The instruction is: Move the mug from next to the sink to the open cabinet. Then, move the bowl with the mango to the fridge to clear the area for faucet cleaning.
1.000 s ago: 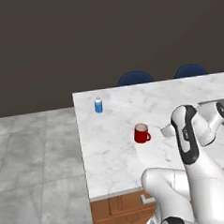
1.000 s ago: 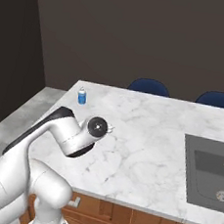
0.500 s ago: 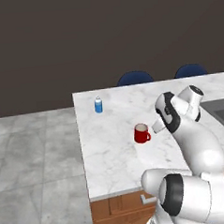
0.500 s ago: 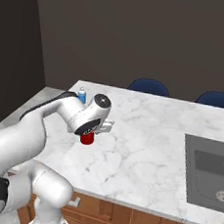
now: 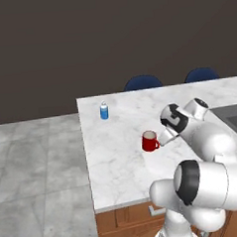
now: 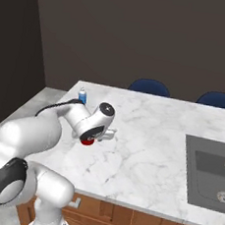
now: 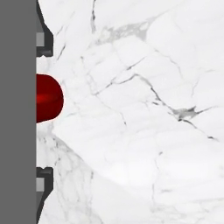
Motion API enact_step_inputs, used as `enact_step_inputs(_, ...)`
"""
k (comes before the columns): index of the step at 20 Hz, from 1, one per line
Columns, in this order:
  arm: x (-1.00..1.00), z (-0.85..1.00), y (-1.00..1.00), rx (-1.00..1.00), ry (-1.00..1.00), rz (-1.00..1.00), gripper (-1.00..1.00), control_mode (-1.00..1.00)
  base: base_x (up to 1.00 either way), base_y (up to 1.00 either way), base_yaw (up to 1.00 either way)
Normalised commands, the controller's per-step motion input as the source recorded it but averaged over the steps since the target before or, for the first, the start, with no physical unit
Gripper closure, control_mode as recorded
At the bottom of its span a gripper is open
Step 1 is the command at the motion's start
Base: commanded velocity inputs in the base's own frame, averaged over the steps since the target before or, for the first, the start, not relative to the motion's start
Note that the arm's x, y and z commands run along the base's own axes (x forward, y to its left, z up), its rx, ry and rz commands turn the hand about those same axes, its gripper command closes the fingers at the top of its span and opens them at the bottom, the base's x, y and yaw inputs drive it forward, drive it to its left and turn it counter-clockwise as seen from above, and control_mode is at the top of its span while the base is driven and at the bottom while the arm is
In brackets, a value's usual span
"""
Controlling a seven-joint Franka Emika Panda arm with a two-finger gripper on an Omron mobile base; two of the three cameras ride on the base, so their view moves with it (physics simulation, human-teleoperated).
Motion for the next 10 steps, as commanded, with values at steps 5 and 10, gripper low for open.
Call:
enact_step_inputs(5,0.54,-0.11,0.0,0.0,0.0,-0.12,-1.0,-1.0,0.0,0.0,0.0)
enact_step_inputs(10,0.44,0.0,0.0,0.0,0.05,-0.09,-1.0,-1.0,0.0,0.0,0.0)
